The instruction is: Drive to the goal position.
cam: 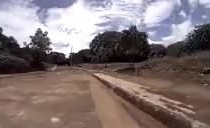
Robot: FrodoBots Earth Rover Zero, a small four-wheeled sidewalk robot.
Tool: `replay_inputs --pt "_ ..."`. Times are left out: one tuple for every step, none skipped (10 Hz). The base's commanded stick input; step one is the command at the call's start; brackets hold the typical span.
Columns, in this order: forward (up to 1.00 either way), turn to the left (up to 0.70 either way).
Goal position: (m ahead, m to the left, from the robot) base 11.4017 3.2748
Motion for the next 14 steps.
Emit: replay_inputs --pt "1.00 0.00" --pt "1.00 0.27" --pt "1.00 0.27" --pt "1.00 0.27" --pt "1.00 0.27" --pt "1.00 0.27" --pt "1.00 0.27" --pt "1.00 0.00" --pt "1.00 0.00" --pt "1.00 0.07" --pt "1.00 0.20" --pt "1.00 0.27" --pt "1.00 0.27" --pt "1.00 0.27"
